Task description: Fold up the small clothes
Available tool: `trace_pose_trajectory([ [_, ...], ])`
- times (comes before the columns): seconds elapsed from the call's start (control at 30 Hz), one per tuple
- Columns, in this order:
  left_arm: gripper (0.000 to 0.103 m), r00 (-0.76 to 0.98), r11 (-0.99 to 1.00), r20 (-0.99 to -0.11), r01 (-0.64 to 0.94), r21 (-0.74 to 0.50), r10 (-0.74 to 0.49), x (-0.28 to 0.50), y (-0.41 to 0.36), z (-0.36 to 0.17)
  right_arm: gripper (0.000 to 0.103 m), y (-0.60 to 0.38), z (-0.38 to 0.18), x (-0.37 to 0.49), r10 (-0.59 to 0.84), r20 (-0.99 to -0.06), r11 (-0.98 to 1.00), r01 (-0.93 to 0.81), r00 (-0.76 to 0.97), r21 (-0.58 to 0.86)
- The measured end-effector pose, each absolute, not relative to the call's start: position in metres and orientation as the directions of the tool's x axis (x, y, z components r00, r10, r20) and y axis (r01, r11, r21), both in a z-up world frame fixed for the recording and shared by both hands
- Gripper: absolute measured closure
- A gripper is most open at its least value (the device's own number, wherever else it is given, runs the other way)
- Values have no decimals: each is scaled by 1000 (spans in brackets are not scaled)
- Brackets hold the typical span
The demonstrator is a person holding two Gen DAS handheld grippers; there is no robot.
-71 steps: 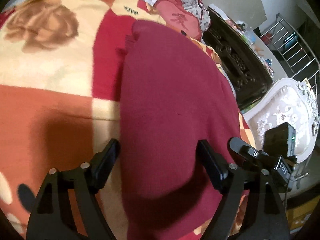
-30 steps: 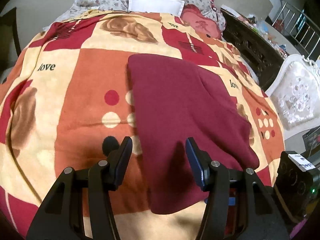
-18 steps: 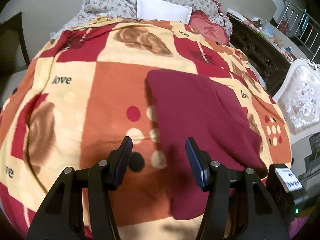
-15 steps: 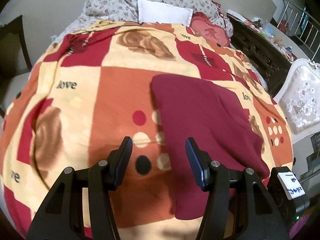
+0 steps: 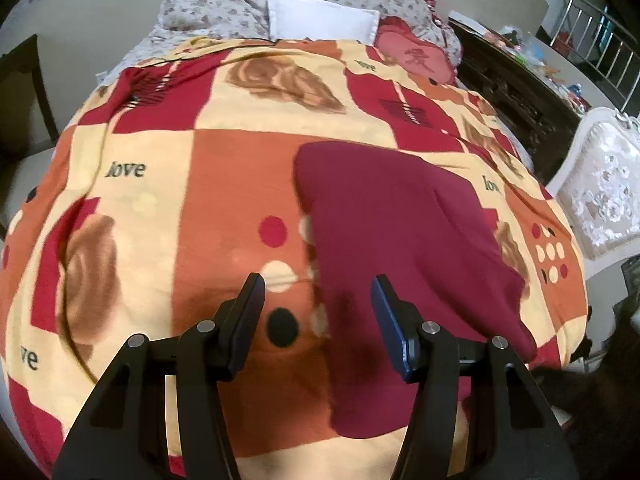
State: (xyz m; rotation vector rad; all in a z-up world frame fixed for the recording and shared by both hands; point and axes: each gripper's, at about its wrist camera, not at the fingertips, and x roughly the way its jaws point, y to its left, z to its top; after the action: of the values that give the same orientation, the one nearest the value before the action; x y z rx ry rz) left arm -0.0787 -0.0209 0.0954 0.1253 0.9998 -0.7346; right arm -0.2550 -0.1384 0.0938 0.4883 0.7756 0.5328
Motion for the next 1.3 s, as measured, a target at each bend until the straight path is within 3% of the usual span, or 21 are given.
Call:
trace_pose_trajectory([
  [0.13,48,314,750,-805,622,-227,-504,-89,-33,90,21,-183,126,-255,494,-512,814,-167,702,556],
  [0.17,48,316,754,-811,620,-217,-493,-90,-36,88,33,-188,127,-248,470,-526,828,-147,709,541],
  [0.27,48,306,758,-819,613,-221,-486,-95,-42,82,50,-202,114,-223,456,-557,840,-128,695,528],
  [0.4,48,298,748,-822,627,-215,-486,-106,-51,76,61,-210,78,-201,309,-744,931,-27,592,364],
  [0.47,48,290,743,-828,635,-209,-480,-112,-56,67,68,-220,65,-207,298,-765,928,17,571,373],
  [0.67,43,303,760,-827,615,-210,-474,-118,-58,53,69,-225,65,-219,291,-757,927,25,585,375],
  [0.77,43,371,776,-818,616,-137,-439,-121,-60,64,69,-220,88,-221,298,-738,923,14,606,384],
  [0.9,43,430,787,-800,611,-84,-419,-119,-67,75,65,-215,111,-211,221,-734,952,20,642,304],
  [0.97,43,427,794,-804,601,-89,-414,-115,-70,74,58,-213,114,-201,165,-743,966,47,649,255],
  [1.17,43,435,808,-816,585,-66,-381,-111,-82,63,56,-219,82,-167,36,-813,977,151,581,152],
  [1.3,43,426,821,-821,565,-87,-380,-109,-85,59,56,-230,61,-162,59,-826,970,163,561,180],
])
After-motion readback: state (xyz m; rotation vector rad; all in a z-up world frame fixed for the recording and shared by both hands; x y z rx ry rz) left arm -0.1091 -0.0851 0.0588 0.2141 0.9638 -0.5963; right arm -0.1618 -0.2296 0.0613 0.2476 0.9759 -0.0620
